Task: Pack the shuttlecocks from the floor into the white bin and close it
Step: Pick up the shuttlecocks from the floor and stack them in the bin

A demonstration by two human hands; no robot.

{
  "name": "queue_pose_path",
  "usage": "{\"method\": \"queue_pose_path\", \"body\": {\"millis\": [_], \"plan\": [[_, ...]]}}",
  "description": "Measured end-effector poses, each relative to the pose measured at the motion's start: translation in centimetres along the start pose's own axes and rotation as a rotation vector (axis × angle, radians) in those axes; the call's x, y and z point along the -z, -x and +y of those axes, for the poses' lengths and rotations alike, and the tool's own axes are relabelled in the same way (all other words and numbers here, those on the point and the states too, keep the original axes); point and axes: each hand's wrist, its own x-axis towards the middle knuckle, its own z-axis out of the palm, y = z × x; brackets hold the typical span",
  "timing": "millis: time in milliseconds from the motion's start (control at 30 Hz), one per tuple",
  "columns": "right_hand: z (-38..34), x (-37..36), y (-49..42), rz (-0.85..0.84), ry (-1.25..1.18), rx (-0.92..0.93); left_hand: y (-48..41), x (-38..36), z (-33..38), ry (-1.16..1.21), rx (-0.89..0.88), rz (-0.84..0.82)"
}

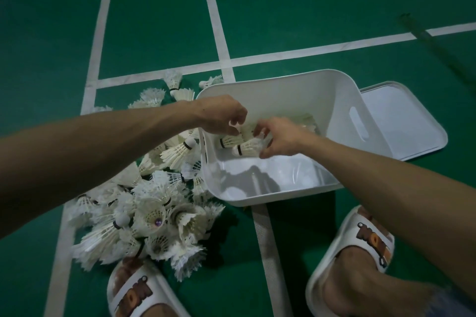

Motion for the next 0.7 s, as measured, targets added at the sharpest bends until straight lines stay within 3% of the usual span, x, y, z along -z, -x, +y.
{"method": "queue_pose_path", "body": {"millis": [167, 300, 567, 700], "plan": [[-1.2, -2.0, -1.1, -0.013, 0.097, -0.025, 2.5, 1.0, -1.0, -0.14, -0.111, 0.124], [-1.8, -3.3, -2.3, -0.067, 0.161, -0.049, 4.6, 0.7, -2.3, -0.138, -0.065, 0.182], [-2.5, -5.1, -3.6, -0.086, 0.264, -0.084, 8.2, -2.1, -4.9, 0.206, 0.03, 0.318], [-3.4, -5.5, -4.0, -0.087, 0.354, -0.092, 9.0, -2.9, -6.0, 0.268, 0.074, 0.333]]}}
